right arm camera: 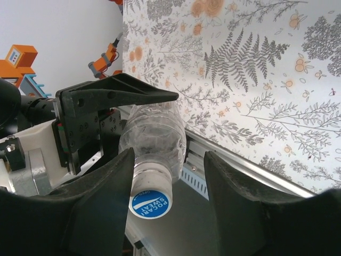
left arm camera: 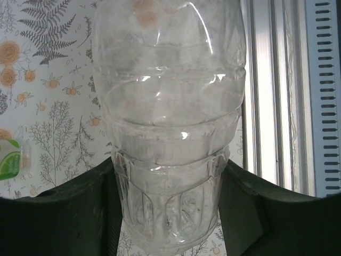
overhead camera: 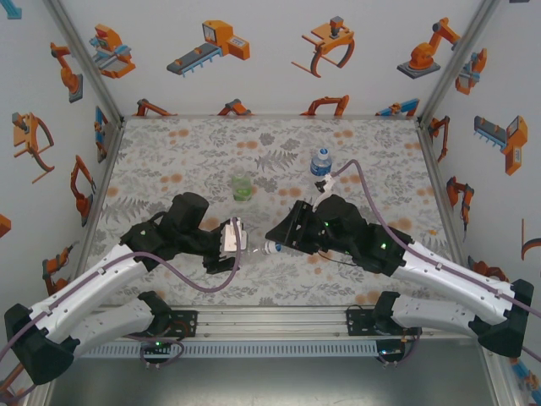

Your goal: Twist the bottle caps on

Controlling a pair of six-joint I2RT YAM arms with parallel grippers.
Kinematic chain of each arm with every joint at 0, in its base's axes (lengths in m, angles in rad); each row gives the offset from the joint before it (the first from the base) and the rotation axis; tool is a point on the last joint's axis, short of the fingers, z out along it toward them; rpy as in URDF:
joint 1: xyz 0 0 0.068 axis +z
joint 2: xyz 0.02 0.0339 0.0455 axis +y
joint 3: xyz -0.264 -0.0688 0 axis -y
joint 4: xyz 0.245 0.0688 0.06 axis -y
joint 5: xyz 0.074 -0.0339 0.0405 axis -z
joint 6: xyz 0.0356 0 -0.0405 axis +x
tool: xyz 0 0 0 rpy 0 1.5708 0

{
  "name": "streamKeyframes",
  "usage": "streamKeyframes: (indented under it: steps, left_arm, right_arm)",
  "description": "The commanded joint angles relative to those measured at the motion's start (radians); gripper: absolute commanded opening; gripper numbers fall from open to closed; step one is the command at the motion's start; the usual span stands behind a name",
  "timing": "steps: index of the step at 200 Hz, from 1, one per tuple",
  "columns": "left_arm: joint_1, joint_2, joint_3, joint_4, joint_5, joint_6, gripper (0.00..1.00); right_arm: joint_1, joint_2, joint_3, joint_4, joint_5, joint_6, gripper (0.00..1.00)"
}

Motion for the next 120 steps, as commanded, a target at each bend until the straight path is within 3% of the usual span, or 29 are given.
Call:
streamKeyframes:
  steps: [1,41,79,100,120]
  left_arm:
    - [-0.003,-0.007,0.034,0.015,0.036,0.008,0.00]
    - [-0.003,-0.016,0.029,0.016,0.034,0.011,0.00]
    - [-0.004,-0.013,0.029,0.017,0.033,0.010,0.00]
    - [-0.003,-0.012,0.029,0.017,0.032,0.011,0.00]
    - [-0.003,-0.012,0.027,0.016,0.033,0.012,0.00]
  right_arm:
    - [-0.007,-0.003,0.033,-0.020,0.055,-0.061,0.53]
    - [-0.040,-0.007,0.066,-0.104,0.101,-0.151,0.54]
    - [-0.069,-0.043,0.113,-0.156,0.175,-0.331,0.53]
    - [-0.069,-0.082,0.114,-0.077,0.153,-0.551,0.51]
    - [-0.070,-0.121,0.104,0.025,0.031,-0.801,0.50]
